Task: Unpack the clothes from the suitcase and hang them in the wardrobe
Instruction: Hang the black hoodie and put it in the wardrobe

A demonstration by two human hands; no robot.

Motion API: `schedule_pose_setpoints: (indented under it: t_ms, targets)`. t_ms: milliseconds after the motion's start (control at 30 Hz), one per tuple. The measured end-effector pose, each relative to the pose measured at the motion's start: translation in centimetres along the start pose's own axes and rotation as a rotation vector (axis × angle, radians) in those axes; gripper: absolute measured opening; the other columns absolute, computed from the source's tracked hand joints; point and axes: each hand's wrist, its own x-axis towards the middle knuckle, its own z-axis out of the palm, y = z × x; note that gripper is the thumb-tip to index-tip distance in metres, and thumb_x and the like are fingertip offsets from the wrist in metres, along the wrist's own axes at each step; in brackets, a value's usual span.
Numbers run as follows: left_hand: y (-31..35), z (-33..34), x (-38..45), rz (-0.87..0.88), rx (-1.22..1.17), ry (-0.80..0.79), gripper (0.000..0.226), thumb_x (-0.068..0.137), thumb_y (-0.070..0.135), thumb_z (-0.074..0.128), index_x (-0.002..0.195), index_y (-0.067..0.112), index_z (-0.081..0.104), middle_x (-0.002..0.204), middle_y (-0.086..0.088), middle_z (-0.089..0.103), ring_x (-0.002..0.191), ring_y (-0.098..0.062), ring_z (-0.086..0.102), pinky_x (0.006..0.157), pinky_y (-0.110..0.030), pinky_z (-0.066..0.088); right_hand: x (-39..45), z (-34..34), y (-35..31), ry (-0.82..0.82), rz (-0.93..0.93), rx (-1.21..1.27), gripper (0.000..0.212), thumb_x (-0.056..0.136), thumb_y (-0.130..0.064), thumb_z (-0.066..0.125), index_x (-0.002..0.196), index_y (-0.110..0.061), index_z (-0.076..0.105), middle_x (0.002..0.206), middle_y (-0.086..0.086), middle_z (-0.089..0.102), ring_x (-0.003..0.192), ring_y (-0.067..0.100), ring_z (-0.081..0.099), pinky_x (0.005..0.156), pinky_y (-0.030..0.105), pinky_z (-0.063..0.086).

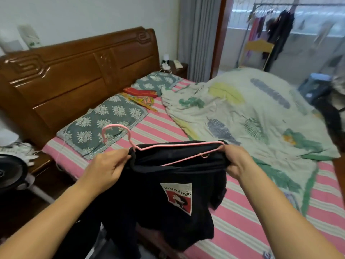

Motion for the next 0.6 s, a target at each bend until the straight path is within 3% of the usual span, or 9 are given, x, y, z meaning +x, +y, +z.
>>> schedule_pose_setpoints:
  t_ms: [67, 167, 267, 367, 433, 500, 567, 600]
  targets:
    - [0.4, 0.0, 1.2, 0.08, -0.003, 0.013, 0.036, 0.102, 0.04, 0.041, 0.092, 0.014, 0.063, 0.071, -0.004, 0.064, 0.063, -0.025, 0.061, 0.057, -0.035, 0.046, -0.4, -1.5, -1.4, 0.021, -0.053, -0.113, 0.021, 0.078, 0.012, 0.061, 0.088, -0.004, 0.07, 0.068, 0.013, 0.07, 0.055, 0.023, 0.068, 0.056, 0.035, 0.058]
    - [0.5, 0.8, 2.3, 0.289, 0.111, -0.049, 0.008, 0.097, 0.029, 0.046, 0.093, 0.024, 0.05, 0.067, -0.001, 0.058, 0.061, -0.023, 0.058, 0.051, -0.034, 0.046, -1.1, -4.2, -3.5, 0.052, -0.125, -0.327, 0.022, 0.081, 0.007, 0.063, 0.098, -0.005, 0.071, 0.071, 0.009, 0.067, 0.061, 0.019, 0.063, 0.062, 0.029, 0.057]
    - [0.1, 2.1, 3.1, 0.314, 0.221, -0.143, 0.014, 0.094, 0.025, 0.046, 0.099, 0.018, 0.058, 0.068, -0.001, 0.056, 0.055, -0.031, 0.06, 0.04, -0.036, 0.046, -2.3, -4.6, -5.0, 0.194, -0.375, -0.622, 0.021, 0.076, 0.008, 0.062, 0.081, -0.01, 0.07, 0.072, 0.012, 0.067, 0.064, 0.022, 0.061, 0.056, 0.028, 0.051]
    - [2.8, 4.6, 5.2, 0.297, 0.231, -0.162, 0.02, 0.094, 0.033, 0.043, 0.095, 0.021, 0.06, 0.072, 0.001, 0.063, 0.058, -0.031, 0.064, 0.042, -0.033, 0.045, -3.8, -0.9, -5.8, 0.34, -0.633, -0.791, 0.011, 0.068, -0.003, 0.061, 0.067, -0.014, 0.064, 0.065, 0.006, 0.064, 0.067, 0.026, 0.059, 0.059, 0.032, 0.046]
    - [5.4, 5.7, 7.1, 0.239, 0.175, -0.168, 0.027, 0.099, 0.042, 0.039, 0.091, 0.023, 0.057, 0.077, 0.001, 0.066, 0.068, -0.03, 0.066, 0.049, -0.035, 0.048, -4.5, 1.9, -6.5, 0.14, -0.689, -0.76, 0.007, 0.072, -0.01, 0.067, 0.073, -0.016, 0.064, 0.07, 0.0, 0.065, 0.07, 0.021, 0.061, 0.061, 0.031, 0.047]
    - [6.7, 4.8, 9.3, 0.139, 0.078, -0.097, 0.033, 0.1, 0.048, 0.04, 0.096, 0.025, 0.063, 0.085, 0.003, 0.071, 0.08, -0.025, 0.067, 0.061, -0.037, 0.052, -4.8, 2.6, -7.9, -0.143, -0.643, -0.727, 0.02, 0.083, -0.029, 0.073, 0.102, -0.026, 0.068, 0.099, -0.005, 0.069, 0.092, 0.013, 0.064, 0.079, 0.034, 0.053]
    - [6.3, 2.9, 11.2, 0.059, -0.085, 0.03, 0.031, 0.097, 0.047, 0.048, 0.099, 0.025, 0.071, 0.092, 0.007, 0.074, 0.085, -0.016, 0.067, 0.072, -0.033, 0.052, -5.2, 0.7, -9.6, -0.213, -0.722, -0.929, 0.038, 0.096, -0.041, 0.062, 0.132, -0.03, 0.057, 0.124, -0.007, 0.059, 0.112, 0.01, 0.056, 0.1, 0.034, 0.046]
    - [6.1, 1.7, 12.1, 0.025, -0.17, 0.074, 0.031, 0.095, 0.045, 0.052, 0.099, 0.024, 0.073, 0.093, 0.009, 0.075, 0.086, -0.012, 0.068, 0.077, -0.032, 0.051, -5.2, -0.5, -10.1, -0.216, -0.78, -1.065, 0.035, 0.1, -0.041, 0.055, 0.133, -0.031, 0.056, 0.124, -0.01, 0.057, 0.113, 0.008, 0.054, 0.103, 0.031, 0.041]
